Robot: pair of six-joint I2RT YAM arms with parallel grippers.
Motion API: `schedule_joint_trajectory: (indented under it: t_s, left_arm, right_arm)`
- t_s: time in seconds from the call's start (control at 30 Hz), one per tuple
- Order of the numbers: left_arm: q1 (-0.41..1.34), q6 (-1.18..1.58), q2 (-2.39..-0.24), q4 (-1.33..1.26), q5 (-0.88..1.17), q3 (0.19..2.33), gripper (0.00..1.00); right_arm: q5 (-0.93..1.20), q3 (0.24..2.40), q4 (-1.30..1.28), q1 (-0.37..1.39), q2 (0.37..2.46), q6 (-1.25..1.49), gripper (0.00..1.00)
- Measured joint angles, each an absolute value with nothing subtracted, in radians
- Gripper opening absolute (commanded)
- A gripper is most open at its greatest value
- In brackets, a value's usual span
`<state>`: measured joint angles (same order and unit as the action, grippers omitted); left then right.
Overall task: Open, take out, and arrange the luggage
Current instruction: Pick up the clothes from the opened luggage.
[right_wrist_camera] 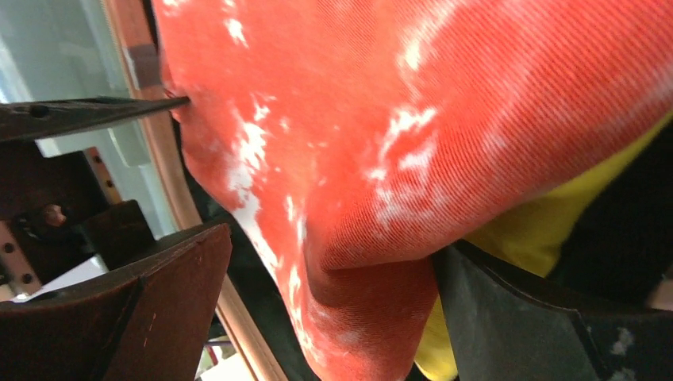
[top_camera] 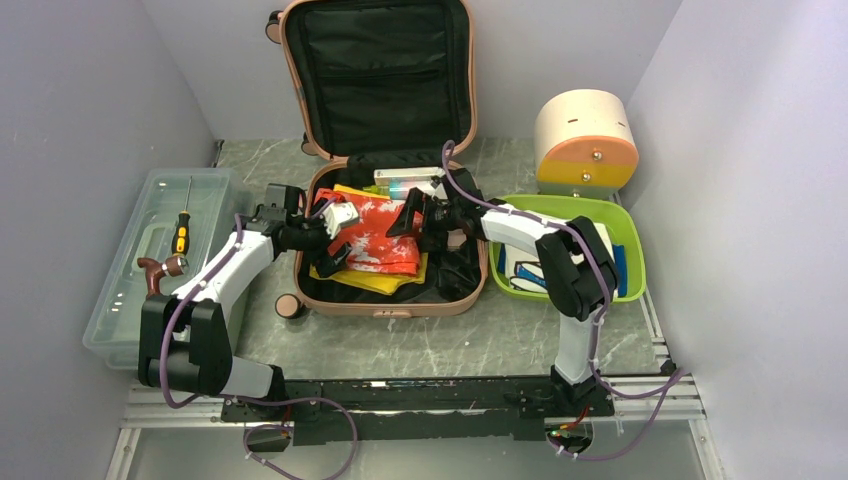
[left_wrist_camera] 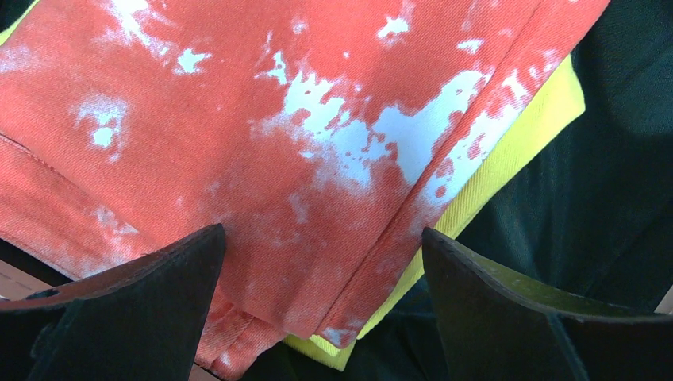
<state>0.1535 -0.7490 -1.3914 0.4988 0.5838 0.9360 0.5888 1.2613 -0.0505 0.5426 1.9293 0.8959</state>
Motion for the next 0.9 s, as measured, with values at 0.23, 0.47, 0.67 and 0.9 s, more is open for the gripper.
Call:
schedule_joint_trajectory:
  t_s: [0.23, 0.47, 0.67, 0.9]
  left_arm:
    - [0.147, -0.748, -1.391, 0.500, 0.595, 0.936, 0.98]
    - [0.144, -0.748, -1.391, 0.501, 0.604, 0.936, 0.98]
    - [0.139, -0.748, -1.391, 0.501, 0.606, 0.936, 0.98]
    - [0.134, -0.748, -1.391, 0.503, 0.612, 0.936, 0.98]
  right_arm:
    - [0.532, 1.248, -0.138, 0.549, 1.914, 0.833, 1.00]
    - [0.562, 1.238, -0.093, 0.548, 1.934, 0.865, 1.00]
    - [0.619, 1.258, -0.024, 0.548, 1.980, 0.919, 0.91]
    - [0.636, 1.249, 0.002, 0.535, 2.002, 0.955, 0.46]
